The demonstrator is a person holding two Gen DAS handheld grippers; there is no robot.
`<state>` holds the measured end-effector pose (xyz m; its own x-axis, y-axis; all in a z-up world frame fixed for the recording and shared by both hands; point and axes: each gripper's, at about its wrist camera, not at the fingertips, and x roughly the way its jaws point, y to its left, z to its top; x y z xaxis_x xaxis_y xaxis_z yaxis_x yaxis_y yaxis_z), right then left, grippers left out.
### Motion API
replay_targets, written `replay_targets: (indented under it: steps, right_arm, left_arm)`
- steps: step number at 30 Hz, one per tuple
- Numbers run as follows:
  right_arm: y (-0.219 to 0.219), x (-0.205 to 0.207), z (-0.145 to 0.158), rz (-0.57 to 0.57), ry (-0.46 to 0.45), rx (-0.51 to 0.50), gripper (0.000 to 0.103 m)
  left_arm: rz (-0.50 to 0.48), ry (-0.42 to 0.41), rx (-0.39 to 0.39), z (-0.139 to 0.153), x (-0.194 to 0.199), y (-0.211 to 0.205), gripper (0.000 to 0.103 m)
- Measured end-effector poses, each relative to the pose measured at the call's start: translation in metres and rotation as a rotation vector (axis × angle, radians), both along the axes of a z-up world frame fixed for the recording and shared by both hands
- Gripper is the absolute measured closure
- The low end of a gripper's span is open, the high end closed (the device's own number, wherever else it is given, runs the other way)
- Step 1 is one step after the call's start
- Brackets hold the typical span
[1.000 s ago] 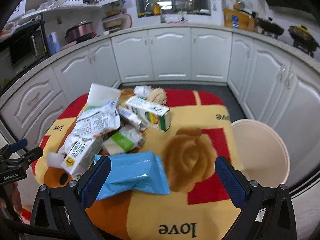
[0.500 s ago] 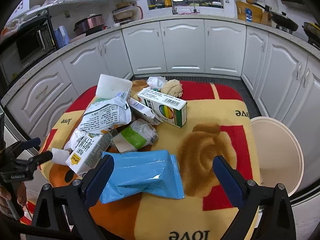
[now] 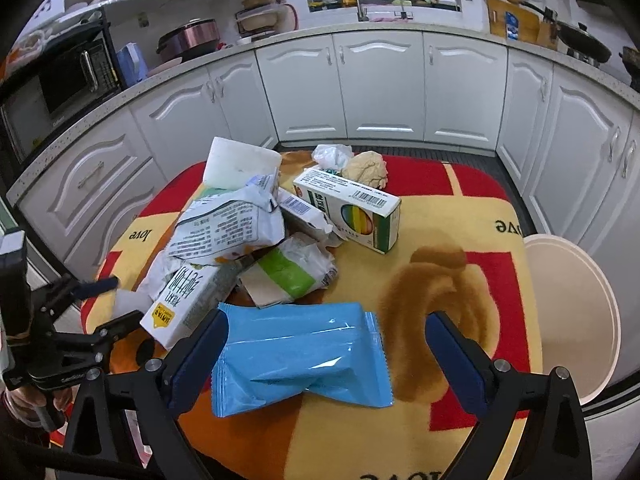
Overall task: Collect trash
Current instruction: 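Grasp the white foam block with the left gripper while the right gripper grasps white tissues, then lift the white tissues with the right gripper and carry them over the beige bin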
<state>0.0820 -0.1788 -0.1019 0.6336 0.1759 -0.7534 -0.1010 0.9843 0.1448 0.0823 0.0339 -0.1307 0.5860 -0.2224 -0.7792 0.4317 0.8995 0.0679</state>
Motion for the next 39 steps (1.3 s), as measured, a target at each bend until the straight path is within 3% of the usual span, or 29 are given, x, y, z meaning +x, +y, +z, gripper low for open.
replay_targets:
  steps: [6,9,11,13,15,21,29,30,33,34,36,39]
  right_arm:
    - [0.007,0.001,0.003,0.02,0.002,0.008,0.004]
    - [0.025,0.004,0.008,0.084,0.002,0.025,0.004]
    - [0.04,0.007,0.01,0.138,0.009,0.044,0.004]
    - [0.062,0.012,0.013,0.226,0.033,0.092,0.013]
    - [0.087,0.02,0.013,0.314,0.082,0.136,0.03]
    - [0.165,0.048,0.001,0.471,0.161,0.062,0.042]
    - [0.21,0.098,-0.046,0.445,0.265,-0.089,0.051]
    - [0.211,0.104,-0.052,0.434,0.278,-0.095,0.055]
    - [0.214,0.109,-0.06,0.437,0.251,-0.111,0.063]
    - [0.214,0.108,-0.06,0.442,0.243,-0.109,0.065]
    - [0.208,0.106,-0.056,0.46,0.25,-0.037,0.087]
    - [0.191,0.095,-0.036,0.471,0.219,0.066,0.091]
  left_arm:
    - [0.007,-0.015,-0.062,0.019,-0.012,0.015,0.062]
    - [0.06,-0.015,-0.1,0.03,-0.012,0.036,0.062]
    - [0.11,-0.03,-0.074,0.033,-0.012,0.046,0.062]
    - [0.154,-0.031,-0.065,0.032,-0.012,0.055,0.062]
    - [0.193,-0.023,-0.068,0.03,-0.009,0.066,0.062]
    - [0.269,-0.052,-0.068,0.028,-0.013,0.09,0.062]
    - [0.332,-0.034,-0.088,0.02,-0.01,0.113,0.062]
    - [0.336,-0.033,-0.091,0.019,-0.01,0.114,0.062]
    - [0.342,-0.029,-0.097,0.017,-0.01,0.114,0.062]
    - [0.341,-0.032,-0.098,0.018,-0.01,0.113,0.062]
    - [0.339,-0.04,-0.104,0.021,-0.01,0.11,0.062]
    - [0.336,-0.052,-0.115,0.026,-0.01,0.109,0.062]
